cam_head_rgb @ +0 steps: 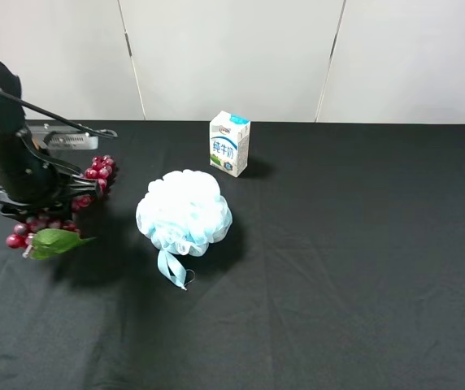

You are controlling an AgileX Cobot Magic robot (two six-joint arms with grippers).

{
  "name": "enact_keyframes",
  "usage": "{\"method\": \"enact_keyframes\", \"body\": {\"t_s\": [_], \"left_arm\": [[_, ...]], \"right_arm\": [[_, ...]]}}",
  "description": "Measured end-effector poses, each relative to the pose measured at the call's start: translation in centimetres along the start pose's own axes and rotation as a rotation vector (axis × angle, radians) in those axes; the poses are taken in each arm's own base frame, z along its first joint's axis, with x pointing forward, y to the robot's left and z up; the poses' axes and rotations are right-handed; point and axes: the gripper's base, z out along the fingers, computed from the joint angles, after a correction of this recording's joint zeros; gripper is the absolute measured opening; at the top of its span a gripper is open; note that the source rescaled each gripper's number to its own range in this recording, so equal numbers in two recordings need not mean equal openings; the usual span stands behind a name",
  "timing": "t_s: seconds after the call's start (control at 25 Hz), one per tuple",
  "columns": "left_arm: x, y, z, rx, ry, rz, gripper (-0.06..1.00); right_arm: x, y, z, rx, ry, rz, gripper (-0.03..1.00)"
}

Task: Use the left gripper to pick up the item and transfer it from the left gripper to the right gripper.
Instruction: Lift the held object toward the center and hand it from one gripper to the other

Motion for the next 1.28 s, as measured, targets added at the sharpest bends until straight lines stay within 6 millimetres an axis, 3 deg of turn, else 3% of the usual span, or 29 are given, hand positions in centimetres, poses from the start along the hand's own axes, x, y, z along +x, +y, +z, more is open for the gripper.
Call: {"method": "enact_keyframes", "body": {"t_s": [0.68, 1.0, 1.28], "left_arm": [[3.5, 2.2, -9.7, 0.003, -0.211, 0.017, 0.01], [5.1, 2.9, -12.1, 0.01, -0.258, 0.038, 0.0], [5.2, 2.8, -14.5, 0.026, -0.218, 0.103, 0.0]], "right_arm": [[0.0, 0.0, 0.0, 0.0, 0.001, 0.0, 1.0], [0.0, 0.0, 0.0, 0.0, 0.001, 0.0, 1.0], [0.0, 0.0, 0.0, 0.0, 0.001, 0.0, 1.0]]}}
